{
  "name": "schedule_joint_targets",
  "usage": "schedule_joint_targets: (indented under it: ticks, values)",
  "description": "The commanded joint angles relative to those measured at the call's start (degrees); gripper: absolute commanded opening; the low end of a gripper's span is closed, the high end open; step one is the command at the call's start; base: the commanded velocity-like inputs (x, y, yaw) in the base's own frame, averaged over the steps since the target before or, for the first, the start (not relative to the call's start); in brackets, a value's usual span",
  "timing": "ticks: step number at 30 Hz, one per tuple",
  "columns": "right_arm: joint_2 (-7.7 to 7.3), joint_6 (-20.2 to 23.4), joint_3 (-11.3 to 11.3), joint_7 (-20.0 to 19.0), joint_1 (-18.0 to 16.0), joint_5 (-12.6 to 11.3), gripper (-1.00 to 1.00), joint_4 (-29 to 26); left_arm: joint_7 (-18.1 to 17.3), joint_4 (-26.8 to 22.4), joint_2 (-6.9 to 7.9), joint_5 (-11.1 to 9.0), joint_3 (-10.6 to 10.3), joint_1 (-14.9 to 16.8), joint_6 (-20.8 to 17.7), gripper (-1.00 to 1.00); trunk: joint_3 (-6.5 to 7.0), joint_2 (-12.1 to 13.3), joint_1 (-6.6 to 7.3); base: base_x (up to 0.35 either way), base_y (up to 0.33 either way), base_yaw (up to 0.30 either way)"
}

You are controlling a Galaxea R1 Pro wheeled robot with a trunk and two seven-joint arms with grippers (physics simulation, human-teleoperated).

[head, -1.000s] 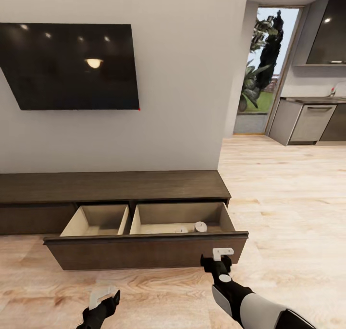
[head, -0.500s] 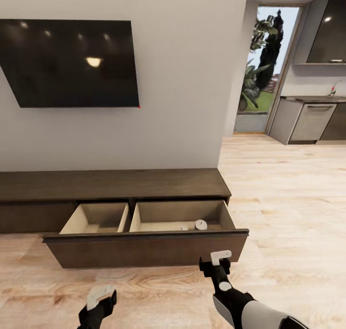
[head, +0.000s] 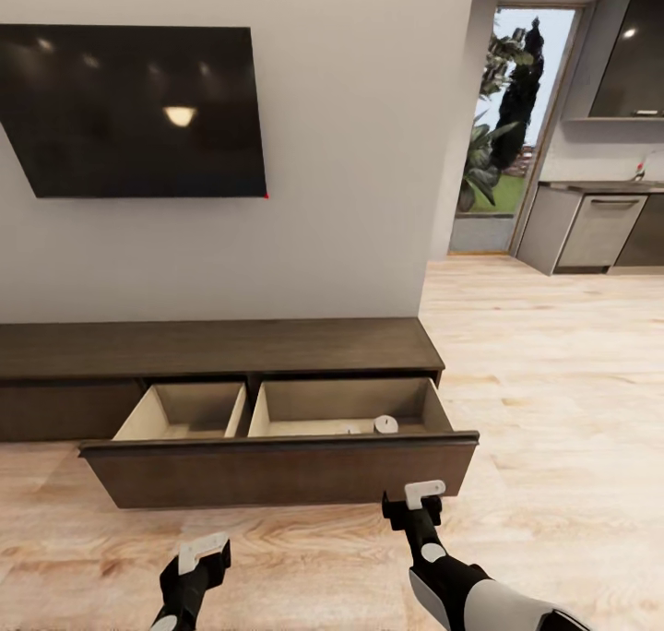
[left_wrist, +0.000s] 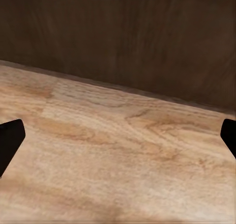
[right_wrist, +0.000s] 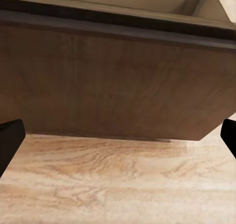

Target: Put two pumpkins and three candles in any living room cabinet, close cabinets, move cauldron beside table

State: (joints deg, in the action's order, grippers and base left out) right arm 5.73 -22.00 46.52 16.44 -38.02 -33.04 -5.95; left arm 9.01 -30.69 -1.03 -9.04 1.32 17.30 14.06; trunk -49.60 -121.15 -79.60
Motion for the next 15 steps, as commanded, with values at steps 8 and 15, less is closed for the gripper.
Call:
schedule_joint_targets:
  ticks: [8,15]
  values:
    - [0.05,-0.15,0.5,0.26,-0.04,-0.38,1.0,0.06,0.04,-0.02,-0.21,-0.27,-0.09,0.05,0.27,1.0,-1.49,-3.24,-1.75,0.0,0.0,0.0]
    - [0.05,-0.15,0.5,0.26,-0.04,-0.64,1.0,0.07,-0.03,-1.54,-0.86,-0.27,-1.07,0.25,-0.13,1.0,-2.75,-6.05,-3.29,0.0,0.0,0.0]
